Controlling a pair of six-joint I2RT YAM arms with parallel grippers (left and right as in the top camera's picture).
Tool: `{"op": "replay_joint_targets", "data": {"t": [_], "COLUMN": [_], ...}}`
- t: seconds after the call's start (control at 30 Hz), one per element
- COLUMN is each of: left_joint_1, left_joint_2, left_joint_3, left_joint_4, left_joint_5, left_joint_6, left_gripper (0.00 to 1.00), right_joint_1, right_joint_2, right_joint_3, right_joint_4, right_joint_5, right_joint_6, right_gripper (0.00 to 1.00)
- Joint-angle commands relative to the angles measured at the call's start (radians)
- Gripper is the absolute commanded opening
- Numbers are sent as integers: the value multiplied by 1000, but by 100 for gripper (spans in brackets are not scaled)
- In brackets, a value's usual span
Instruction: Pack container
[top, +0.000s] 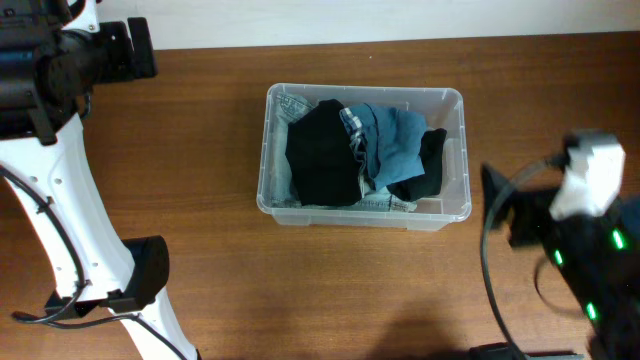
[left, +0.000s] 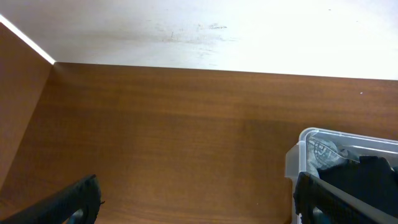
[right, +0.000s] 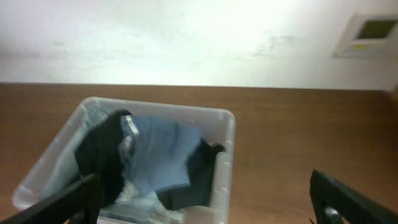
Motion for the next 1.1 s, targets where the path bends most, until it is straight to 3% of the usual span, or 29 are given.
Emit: {"op": "replay_joint_targets", "data": {"t": [0.0, 0.17, 0.43, 0.6, 1.07], "left_joint_1": [6, 6, 6, 6, 6], "left_joint_2": [-8, -8, -8, -8, -8], "left_joint_3": [7, 7, 7, 7, 7], "left_joint_4": [0, 0, 0, 0, 0], "left_joint_5": [8, 8, 8, 8, 8], "left_joint_6": [-10, -10, -10, -10, -10], "left_gripper": [100, 100, 100, 100, 100], "right_joint_1": [-4, -20, -115, -115, -115], "right_joint_2": [-62, -211, -547, -694, -772], "right_joint_3": [1, -165, -701, -917, -1185], "right_joint_4": [-66, -52, 225, 302, 368], "right_joint_5": [92, 108, 93, 83, 77], "right_joint_6": [-40, -40, 69, 69, 68], "right_gripper": [99, 98, 99, 99, 99]}}
